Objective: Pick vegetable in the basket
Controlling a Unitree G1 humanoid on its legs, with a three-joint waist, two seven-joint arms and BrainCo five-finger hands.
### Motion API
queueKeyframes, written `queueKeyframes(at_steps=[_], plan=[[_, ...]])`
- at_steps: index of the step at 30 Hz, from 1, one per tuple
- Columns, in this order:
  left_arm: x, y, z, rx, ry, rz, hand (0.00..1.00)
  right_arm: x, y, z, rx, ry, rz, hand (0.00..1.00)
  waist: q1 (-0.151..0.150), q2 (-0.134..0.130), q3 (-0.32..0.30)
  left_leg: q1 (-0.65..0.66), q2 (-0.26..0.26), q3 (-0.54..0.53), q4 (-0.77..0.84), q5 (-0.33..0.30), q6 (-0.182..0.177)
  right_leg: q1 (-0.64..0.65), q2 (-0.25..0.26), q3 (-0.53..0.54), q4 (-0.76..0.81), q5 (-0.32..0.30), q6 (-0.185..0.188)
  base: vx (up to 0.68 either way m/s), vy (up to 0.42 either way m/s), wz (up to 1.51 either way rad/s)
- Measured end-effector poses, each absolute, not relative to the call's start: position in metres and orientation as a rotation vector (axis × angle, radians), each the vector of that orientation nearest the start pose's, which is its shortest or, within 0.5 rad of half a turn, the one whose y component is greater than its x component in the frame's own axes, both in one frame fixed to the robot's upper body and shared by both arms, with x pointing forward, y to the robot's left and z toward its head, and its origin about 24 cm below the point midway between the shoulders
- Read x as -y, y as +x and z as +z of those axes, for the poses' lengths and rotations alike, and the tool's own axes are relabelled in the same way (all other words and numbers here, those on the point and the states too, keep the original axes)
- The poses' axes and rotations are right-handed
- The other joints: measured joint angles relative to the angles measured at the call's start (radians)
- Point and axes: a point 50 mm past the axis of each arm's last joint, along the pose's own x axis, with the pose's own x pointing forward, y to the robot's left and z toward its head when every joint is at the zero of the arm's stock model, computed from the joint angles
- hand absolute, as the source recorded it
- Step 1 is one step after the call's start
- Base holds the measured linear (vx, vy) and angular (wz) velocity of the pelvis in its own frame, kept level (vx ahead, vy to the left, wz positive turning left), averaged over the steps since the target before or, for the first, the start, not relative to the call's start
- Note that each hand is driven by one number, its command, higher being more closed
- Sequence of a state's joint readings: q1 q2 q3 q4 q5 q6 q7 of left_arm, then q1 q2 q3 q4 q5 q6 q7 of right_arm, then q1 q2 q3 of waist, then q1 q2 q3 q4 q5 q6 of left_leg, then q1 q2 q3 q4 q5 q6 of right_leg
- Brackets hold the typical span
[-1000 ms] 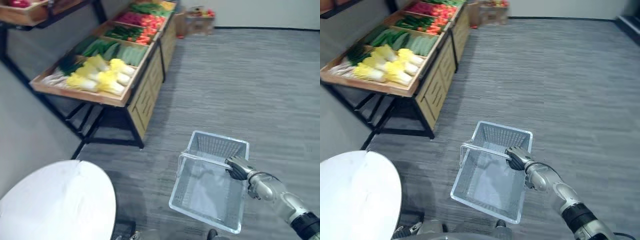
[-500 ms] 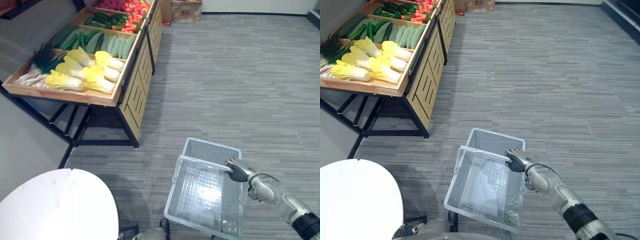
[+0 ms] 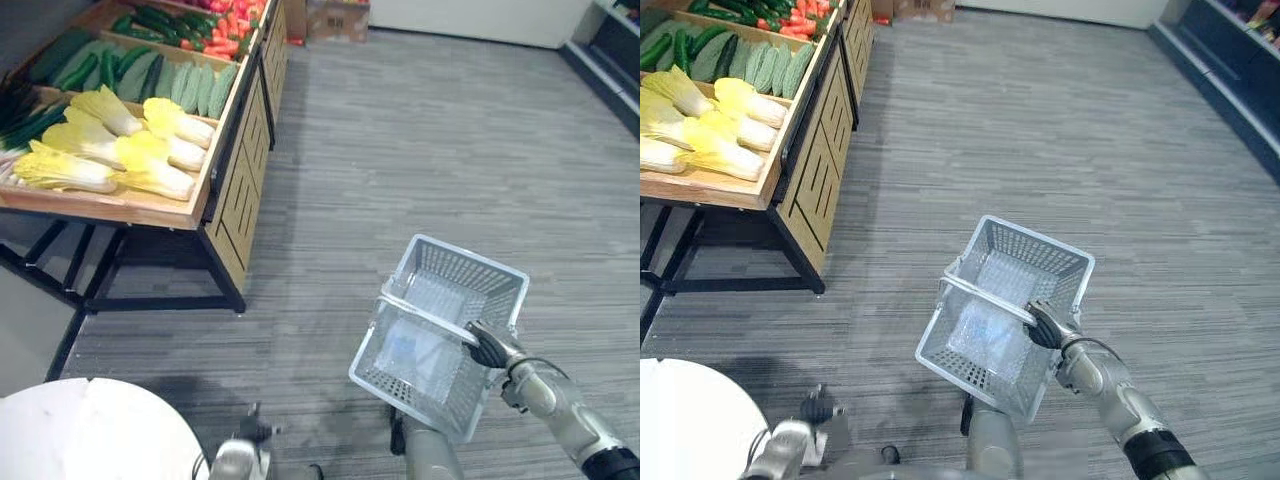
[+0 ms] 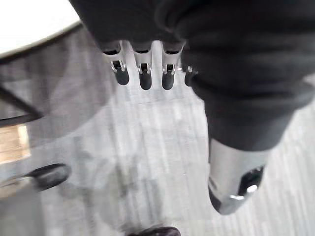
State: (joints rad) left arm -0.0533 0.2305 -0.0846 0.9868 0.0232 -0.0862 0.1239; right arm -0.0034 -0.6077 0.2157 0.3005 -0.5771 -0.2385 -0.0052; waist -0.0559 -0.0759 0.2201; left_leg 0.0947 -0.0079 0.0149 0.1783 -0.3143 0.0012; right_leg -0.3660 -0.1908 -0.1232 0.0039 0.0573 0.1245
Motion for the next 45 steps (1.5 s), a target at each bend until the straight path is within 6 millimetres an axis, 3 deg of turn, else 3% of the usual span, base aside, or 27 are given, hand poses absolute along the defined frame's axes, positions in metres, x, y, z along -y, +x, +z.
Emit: queueKeyframes(at_steps=[2, 3, 5, 6, 9, 11, 13, 15, 16, 17, 19, 20, 21, 22, 26, 28, 29, 30, 31, 32, 33, 34, 36, 39, 40, 42, 45], plan=[[-0.225, 0.184, -0.117, -0.777, 0.339, 0.114, 0.00, 0.241, 0.235, 0.003, -0.138, -1.163, 0.324, 1.00, -0.003, 0.005, 0.001, 0.047, 0.005, -0.030, 0.003, -0.043, -0.012, 0.006, -0.005, -0.009, 0.026, -0.005, -0.010, 0.60, -0.262, 0.68], [-0.222, 0.188, -0.114, -0.749, 0.338, 0.110, 0.00, 0.247, 0.230, 0.001, -0.166, -1.163, 0.309, 1.00, -0.023, 0.043, -0.030, 0.076, 0.055, -0.060, 0.011, -0.093, -0.037, 0.002, 0.031, -0.025, 0.103, 0.059, -0.050, 0.76, -0.352, 0.74], [-0.216, 0.184, -0.116, -0.747, 0.326, 0.110, 0.00, 0.257, 0.232, 0.005, -0.181, -1.173, 0.260, 1.00, -0.020, 0.101, -0.061, 0.062, 0.109, -0.086, 0.092, -0.086, -0.069, -0.021, 0.068, -0.064, 0.202, 0.066, -0.078, 0.73, -0.329, 0.33], [-0.215, 0.187, -0.115, -0.737, 0.311, 0.124, 0.00, 0.256, 0.235, 0.005, -0.184, -1.170, 0.264, 1.00, -0.004, 0.112, -0.061, 0.012, 0.137, -0.085, 0.227, -0.025, -0.106, -0.015, 0.095, -0.078, 0.251, 0.034, -0.113, 0.73, -0.362, -0.11], [-0.204, 0.180, -0.121, -0.760, 0.267, 0.121, 0.00, 0.252, 0.232, -0.001, -0.197, -1.168, 0.293, 1.00, 0.011, 0.109, -0.055, -0.168, 0.184, -0.062, 0.679, 0.294, -0.151, 0.129, 0.131, -0.103, 0.234, -0.032, -0.185, 0.71, -0.298, -0.06], [-0.203, 0.175, -0.124, -0.776, 0.260, 0.126, 0.00, 0.249, 0.226, -0.008, -0.220, -1.165, 0.321, 1.00, 0.032, 0.097, -0.045, -0.231, 0.215, 0.007, 0.861, 0.239, -0.097, 0.253, 0.143, -0.088, 0.186, -0.047, -0.206, 0.63, -0.203, -0.20], [-0.209, 0.162, -0.129, -0.810, 0.252, 0.158, 0.00, 0.249, 0.224, -0.009, -0.222, -1.166, 0.321, 1.00, 0.048, 0.077, -0.033, -0.317, 0.204, 0.059, 0.902, 0.178, -0.050, 0.368, 0.138, -0.066, 0.121, -0.085, -0.215, 0.59, -0.124, -0.23], [-0.215, 0.151, -0.134, -0.851, 0.241, 0.190, 0.00, 0.253, 0.225, -0.006, -0.223, -1.162, 0.297, 1.00, 0.066, 0.087, -0.031, -0.419, 0.191, 0.069, 0.828, 0.140, -0.047, 0.420, 0.135, -0.056, 0.088, -0.136, -0.152, 0.48, -0.002, -0.27], [-0.217, 0.145, -0.136, -0.873, 0.237, 0.201, 0.00, 0.254, 0.225, -0.006, -0.226, -1.157, 0.290, 1.00, 0.072, 0.095, -0.027, -0.448, 0.188, 0.076, 0.777, 0.127, -0.048, 0.432, 0.135, -0.056, 0.084, -0.143, -0.143, 0.43, 0.099, -0.30], [-0.219, 0.132, -0.142, -0.919, 0.230, 0.219, 0.00, 0.254, 0.224, -0.008, -0.234, -1.149, 0.287, 1.00, 0.085, 0.103, -0.019, -0.480, 0.169, 0.099, 0.623, 0.122, -0.049, 0.455, 0.119, -0.054, 0.082, -0.154, -0.127, 0.42, 0.160, -0.13], [-0.218, 0.108, -0.150, -0.991, 0.224, 0.224, 0.00, 0.258, 0.215, -0.013, -0.265, -1.147, 0.285, 1.00, 0.087, 0.116, -0.026, -0.468, 0.105, 0.134, 0.241, 0.223, -0.059, 0.514, 0.094, -0.066, 0.047, -0.186, -0.080, 0.53, 0.220, 0.14], [-0.215, 0.089, -0.156, -1.049, 0.221, 0.219, 0.00, 0.267, 0.206, -0.016, -0.297, -1.160, 0.283, 1.00, 0.090, 0.171, -0.055, -0.457, 0.112, 0.136, 0.001, 0.363, -0.080, 0.551, 0.128, -0.079, 0.021, -0.216, -0.057, 0.63, 0.288, 0.41], [-0.216, 0.078, -0.159, -1.092, 0.232, 0.218, 0.00, 0.266, 0.205, -0.021, -0.320, -1.132, 0.264, 1.00, 0.096, 0.172, -0.064, -0.463, 0.090, 0.138, 0.006, 0.438, 0.036, 0.589, 0.117, -0.081, 0.010, -0.265, -0.027, 0.52, 0.245, 0.51], [-0.218, 0.079, -0.159, -1.099, 0.230, 0.227, 0.00, 0.264, 0.204, -0.023, -0.321, -1.124, 0.268, 1.00, 0.095, 0.155, -0.060, -0.466, 0.068, 0.140, 0.010, 0.426, 0.020, 0.591, 0.100, -0.078, 0.012, -0.263, -0.028, 0.43, 0.228, 0.59], [-0.223, 0.066, -0.162, -1.138, 0.203, 0.270, 0.00, 0.256, 0.216, -0.017, -0.277, -1.133, 0.287, 1.00, 0.152, 0.103, -0.049, -0.479, 0.013, 0.164, 0.100, 0.334, 0.082, 0.604, 0.048, -0.028, 0.046, -0.218, -0.032, 0.38, 0.176, 0.21], [-0.225, 0.042, -0.165, -1.212, 0.211, 0.279, 0.00, 0.240, 0.222, -0.019, -0.241, -1.104, 0.322, 1.00, 0.168, 0.065, -0.052, -0.373, -0.013, 0.183, 0.026, 0.292, 0.079, 0.514, 0.007, 0.036, 0.332, -0.211, -0.018, 0.32, 0.136, -0.19], [-0.226, 0.036, -0.166, -1.227, 0.213, 0.281, 0.00, 0.234, 0.223, -0.020, -0.231, -1.089, 0.329, 1.00, 0.170, 0.052, -0.054, -0.339, -0.021, 0.188, -0.003, 0.287, 0.083, 0.469, -0.006, 0.055, 0.445, -0.192, 0.014, 0.24, 0.099, -0.16], [-0.229, 0.026, -0.166, -1.252, 0.228, 0.275, 0.00, 0.222, 0.222, -0.025, -0.217, -1.049, 0.344, 1.00, 0.165, 0.023, -0.053, -0.268, -0.038, 0.187, -0.051, 0.278, 0.086, 0.366, -0.020, 0.110, 0.668, -0.076, 0.123, 0.42, 0.137, 0.07], [-0.234, 0.021, -0.165, -1.270, 0.254, 0.259, 0.00, 0.211, 0.220, -0.030, -0.215, -1.016, 0.360, 1.00, 0.145, 0.004, -0.053, -0.205, -0.047, 0.161, -0.092, 0.273, 0.089, 0.288, -0.005, 0.160, 0.843, 0.125, 0.153, 0.45, 0.127, 0.24], [-0.237, 0.023, -0.164, -1.268, 0.270, 0.253, 0.00, 0.207, 0.222, -0.029, -0.205, -1.003, 0.354, 1.00, 0.137, -0.004, -0.056, -0.184, -0.052, 0.145, -0.102, 0.268, 0.094, 0.244, 0.001, 0.169, 0.935, 0.145, 0.167, 0.48, 0.093, 0.60], [-0.241, 0.028, -0.163, -1.262, 0.292, 0.242, 0.00, 0.205, 0.226, -0.026, -0.183, -0.994, 0.338, 1.00, 0.121, -0.015, -0.061, -0.149, -0.058, 0.104, -0.105, 0.254, 0.107, 0.159, 0.006, 0.153, 1.094, 0.085, 0.118, 0.40, 0.025, 0.91], [-0.243, 0.042, -0.161, -1.220, 0.306, 0.235, 0.00, 0.208, 0.224, -0.027, -0.194, -0.994, 0.336, 1.00, 0.108, -0.004, -0.056, -0.108, -0.057, 0.052, -0.105, 0.240, 0.120, 0.117, 0.013, 0.104, 1.167, 0.026, 0.047, 0.40, 0.006, 1.04], [-0.244, 0.063, -0.156, -1.148, 0.311, 0.231, 0.00, 0.207, 0.222, -0.028, -0.198, -0.983, 0.331, 1.00, 0.089, -0.002, -0.056, -0.051, -0.054, -0.027, -0.108, 0.226, 0.123, 0.071, 0.012, 0.040, 1.148, -0.047, -0.035, 0.43, -0.037, 1.28], [-0.241, 0.097, -0.148, -1.041, 0.291, 0.232, 0.00, 0.211, 0.225, -0.026, -0.205, -0.983, 0.307, 1.00, 0.087, 0.000, -0.055, 0.000, -0.058, -0.157, -0.099, 0.186, 0.113, 0.012, -0.004, -0.008, 0.895, -0.145, -0.076, 0.41, -0.103, 1.20], [-0.240, 0.102, -0.146, -1.019, 0.293, 0.231, 0.00, 0.212, 0.225, -0.026, -0.205, -0.984, 0.305, 1.00, 0.086, 0.002, -0.056, 0.000, -0.057, -0.183, -0.086, 0.174, 0.107, 0.007, -0.001, -0.002, 0.813, -0.147, -0.079, 0.49, -0.210, 1.45], [-0.240, 0.109, -0.143, -0.980, 0.270, 0.247, 0.00, 0.213, 0.226, -0.026, -0.210, -0.987, 0.304, 1.00, 0.091, 0.012, -0.056, -0.002, -0.043, -0.284, -0.038, 0.124, 0.074, 0.012, 0.019, 0.088, 0.453, -0.136, -0.066, 0.42, -0.242, 1.37], [-0.240, 0.103, -0.145, -1.000, 0.265, 0.260, 0.00, 0.214, 0.226, -0.026, -0.220, -0.992, 0.318, 1.00, 0.098, 0.016, -0.054, 0.001, -0.023, -0.396, 0.028, 0.059, 0.020, 0.025, -0.003, 0.206, 0.265, -0.113, -0.035, 0.41, -0.359, 1.37]])
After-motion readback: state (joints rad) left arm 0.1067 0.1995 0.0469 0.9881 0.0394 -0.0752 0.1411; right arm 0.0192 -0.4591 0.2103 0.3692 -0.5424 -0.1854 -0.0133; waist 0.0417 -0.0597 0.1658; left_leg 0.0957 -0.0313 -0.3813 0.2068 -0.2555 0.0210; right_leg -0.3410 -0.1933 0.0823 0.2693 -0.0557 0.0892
